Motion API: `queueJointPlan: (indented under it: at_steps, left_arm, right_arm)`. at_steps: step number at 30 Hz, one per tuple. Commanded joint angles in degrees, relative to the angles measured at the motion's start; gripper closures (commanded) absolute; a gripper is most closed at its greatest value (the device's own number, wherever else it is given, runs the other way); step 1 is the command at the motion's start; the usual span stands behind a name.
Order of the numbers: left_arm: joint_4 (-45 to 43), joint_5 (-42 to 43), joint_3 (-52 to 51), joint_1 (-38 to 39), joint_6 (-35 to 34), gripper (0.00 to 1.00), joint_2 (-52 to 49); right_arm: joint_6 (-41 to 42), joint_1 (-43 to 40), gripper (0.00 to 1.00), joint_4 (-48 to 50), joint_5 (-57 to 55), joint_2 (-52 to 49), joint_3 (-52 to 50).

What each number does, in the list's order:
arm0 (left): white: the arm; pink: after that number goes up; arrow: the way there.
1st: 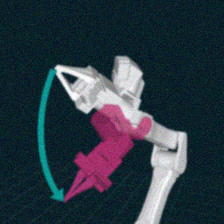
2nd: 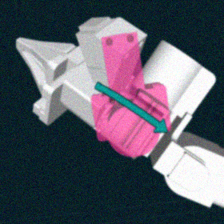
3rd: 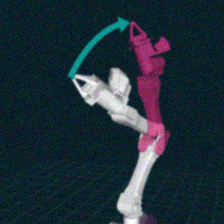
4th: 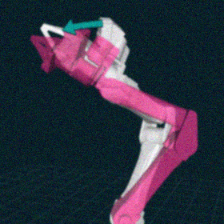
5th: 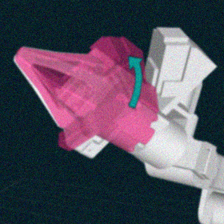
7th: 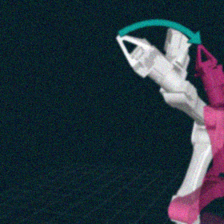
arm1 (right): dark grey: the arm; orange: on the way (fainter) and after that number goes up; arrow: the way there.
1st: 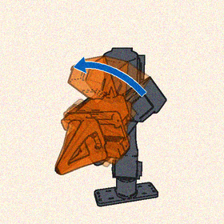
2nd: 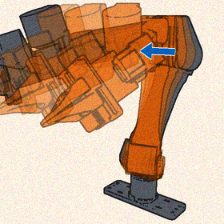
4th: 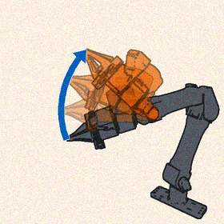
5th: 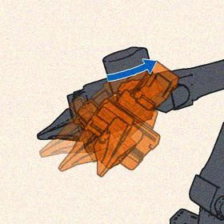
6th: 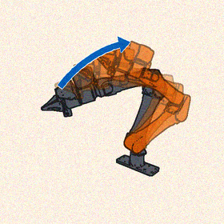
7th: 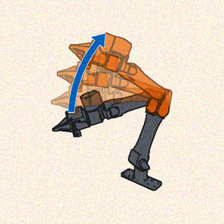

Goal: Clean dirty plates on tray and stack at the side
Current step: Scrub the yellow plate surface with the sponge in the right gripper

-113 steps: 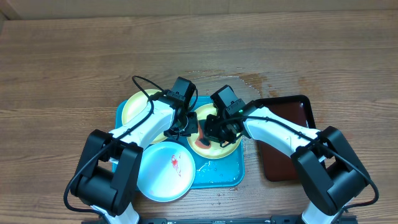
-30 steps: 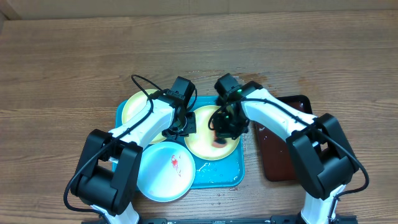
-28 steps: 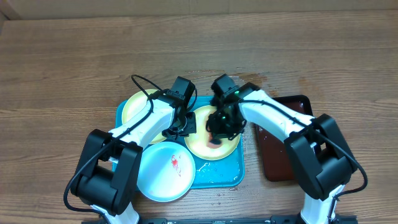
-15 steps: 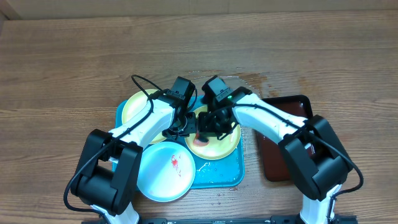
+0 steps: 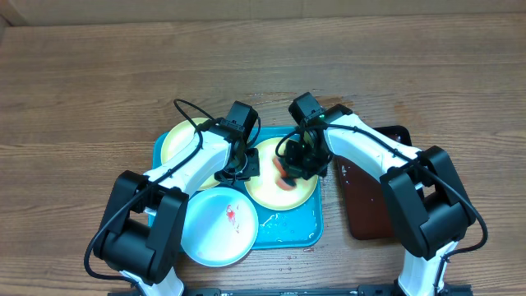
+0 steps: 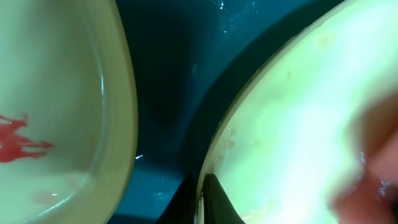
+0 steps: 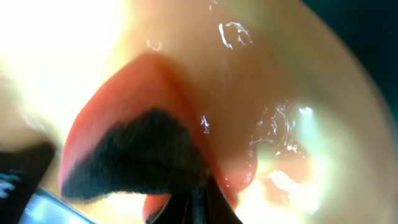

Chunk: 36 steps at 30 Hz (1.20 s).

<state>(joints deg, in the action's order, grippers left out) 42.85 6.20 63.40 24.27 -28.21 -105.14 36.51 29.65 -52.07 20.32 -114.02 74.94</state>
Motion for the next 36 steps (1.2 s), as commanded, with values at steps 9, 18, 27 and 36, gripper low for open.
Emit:
queueJointPlan:
  at_steps: [9,18,27,36]
  left_arm:
    - [0.52,-0.24,-0.28,0.50,-0.09,0.96,-1.60]
    - [0.44,-0.24,-0.28,0.50,-0.09,0.96,-1.60]
    - [0.39,-0.24,-0.28,0.50,-0.11,0.96,-1.60]
    - [0.52,-0.24,-0.28,0.50,-0.09,0.96,-1.60]
  right_arm:
    - [-20.92,1.38,0.96,-6.16,-4.96,-0.55,-0.22]
    - [-12.50,2.19,0.96,5.42,-7.61,-0.55,-0.22]
    - [-16.22,3.41,0.96,7.85,-5.49,-0.55,-0.17]
    - [-7.32,0.31,0.96,-6.73,-23.43,-0.55,-0.15]
